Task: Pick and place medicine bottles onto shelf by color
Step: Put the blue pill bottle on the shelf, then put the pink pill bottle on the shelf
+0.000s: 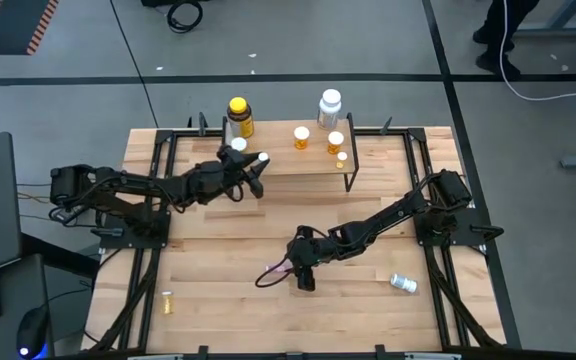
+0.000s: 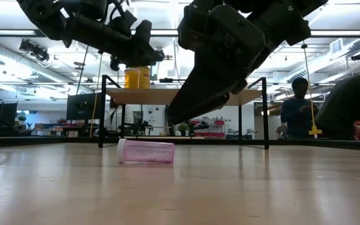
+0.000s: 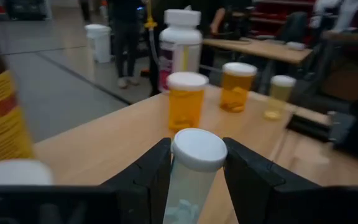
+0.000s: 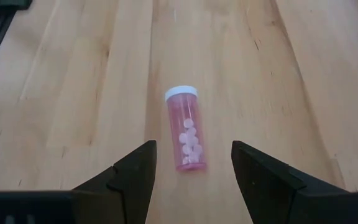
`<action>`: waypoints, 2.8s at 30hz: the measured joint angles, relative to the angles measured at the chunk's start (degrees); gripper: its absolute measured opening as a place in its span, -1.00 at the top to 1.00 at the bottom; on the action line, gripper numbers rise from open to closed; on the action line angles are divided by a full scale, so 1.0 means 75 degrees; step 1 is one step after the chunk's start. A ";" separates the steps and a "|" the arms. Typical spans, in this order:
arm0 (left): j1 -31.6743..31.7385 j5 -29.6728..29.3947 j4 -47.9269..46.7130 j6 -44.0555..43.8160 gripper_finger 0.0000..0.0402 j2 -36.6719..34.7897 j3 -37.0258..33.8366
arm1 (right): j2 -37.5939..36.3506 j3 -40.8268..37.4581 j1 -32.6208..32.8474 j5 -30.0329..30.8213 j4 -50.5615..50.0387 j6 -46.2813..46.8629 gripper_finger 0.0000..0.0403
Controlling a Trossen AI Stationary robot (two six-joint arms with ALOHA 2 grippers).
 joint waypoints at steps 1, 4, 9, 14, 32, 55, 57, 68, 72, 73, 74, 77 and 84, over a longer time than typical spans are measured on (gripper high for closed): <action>-0.0027 -0.0124 -0.0080 -0.0046 0.29 0.0000 0.0000 | 0.0000 0.0000 -0.0003 0.0000 0.0017 0.0000 -0.08; -0.0069 -0.0422 -0.0217 -0.0098 0.30 0.0000 0.0000 | 0.0002 0.0000 -0.0003 0.0000 0.0068 0.0003 -0.08; -0.0049 -0.0750 -0.0378 -0.0101 0.29 0.0000 0.0003 | 0.0000 0.0000 0.0000 0.0000 0.0123 0.0003 -0.08; -0.0049 -0.0844 -0.0634 -0.0123 0.29 0.0000 0.0005 | 0.0002 0.0000 0.0003 0.0000 0.0121 0.0003 -0.08; -0.0016 -0.1065 -0.1370 -0.0646 0.24 0.0003 0.0015 | 0.0000 0.0000 0.0006 -0.0006 0.0117 0.0128 -0.08; -0.0011 -0.1081 -0.1364 -0.0608 -0.33 0.0003 0.0012 | 0.0000 0.0003 0.0035 -0.0006 0.0108 0.0123 -0.08; -0.0013 -0.1081 -0.1424 -0.0595 -0.38 0.0003 0.0012 | 0.0000 0.0003 0.0035 -0.0006 0.0108 0.0122 -0.08; -0.0389 -0.1095 -0.1691 -0.0379 -0.41 -0.0003 0.0012 | 0.0000 0.0003 0.0035 -0.0006 0.0106 0.0119 -0.08; -0.0521 -0.1118 -0.1877 -0.0345 -0.41 -0.0009 0.0015 | 0.0000 0.0003 0.0035 -0.0006 0.0106 0.0119 -0.08; -0.0548 -0.1128 -0.1907 -0.0339 -0.41 -0.0009 0.0015 | 0.0000 0.0003 0.0035 -0.0007 0.0106 0.0119 -0.08; -0.0565 -0.1136 -0.1932 -0.0337 -0.41 -0.0021 0.0015 | 0.0000 0.0003 0.0035 -0.0006 0.0106 0.0119 -0.08; -0.0629 -0.1227 -0.2149 -0.0366 -0.41 -0.0154 0.0012 | 0.0000 0.0003 0.0035 -0.0006 0.0106 0.0119 -0.08; -0.0792 -0.1680 -0.2893 -0.0325 -0.41 -0.0639 0.0000 | 0.0000 0.0003 0.0050 -0.0009 0.0074 0.0119 -0.08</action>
